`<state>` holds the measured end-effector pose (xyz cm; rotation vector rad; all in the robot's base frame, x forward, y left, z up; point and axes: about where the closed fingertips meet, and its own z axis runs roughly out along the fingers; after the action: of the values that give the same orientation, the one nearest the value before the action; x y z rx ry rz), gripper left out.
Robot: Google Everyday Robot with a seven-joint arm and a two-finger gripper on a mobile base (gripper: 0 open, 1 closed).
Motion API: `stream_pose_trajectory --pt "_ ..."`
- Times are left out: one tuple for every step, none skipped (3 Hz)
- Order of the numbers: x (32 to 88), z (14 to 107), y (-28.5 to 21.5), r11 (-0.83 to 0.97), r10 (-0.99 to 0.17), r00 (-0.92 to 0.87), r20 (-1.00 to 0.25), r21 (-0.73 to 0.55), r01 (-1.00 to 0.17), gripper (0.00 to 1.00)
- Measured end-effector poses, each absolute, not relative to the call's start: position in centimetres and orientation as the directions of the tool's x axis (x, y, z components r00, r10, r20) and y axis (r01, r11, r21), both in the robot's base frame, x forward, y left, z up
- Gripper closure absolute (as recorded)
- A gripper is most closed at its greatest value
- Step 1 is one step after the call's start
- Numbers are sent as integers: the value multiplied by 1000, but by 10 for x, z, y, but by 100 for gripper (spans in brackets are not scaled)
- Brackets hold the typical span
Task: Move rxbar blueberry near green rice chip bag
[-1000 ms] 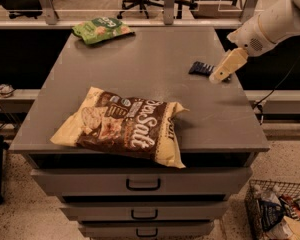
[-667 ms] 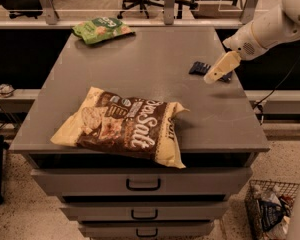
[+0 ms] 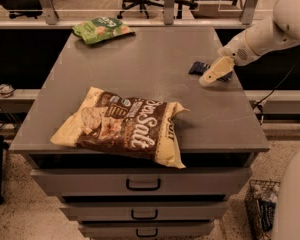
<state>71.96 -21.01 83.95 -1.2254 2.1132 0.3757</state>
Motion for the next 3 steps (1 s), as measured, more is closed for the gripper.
stream_pose_trajectory --pt "722 838 -212 522 -658 -345 -669 -75 -850 36" --pt "723 840 -212 520 -657 -342 -671 -76 -851 58" --pt "715 850 -208 504 -663 -331 -672 -73 -861 90"
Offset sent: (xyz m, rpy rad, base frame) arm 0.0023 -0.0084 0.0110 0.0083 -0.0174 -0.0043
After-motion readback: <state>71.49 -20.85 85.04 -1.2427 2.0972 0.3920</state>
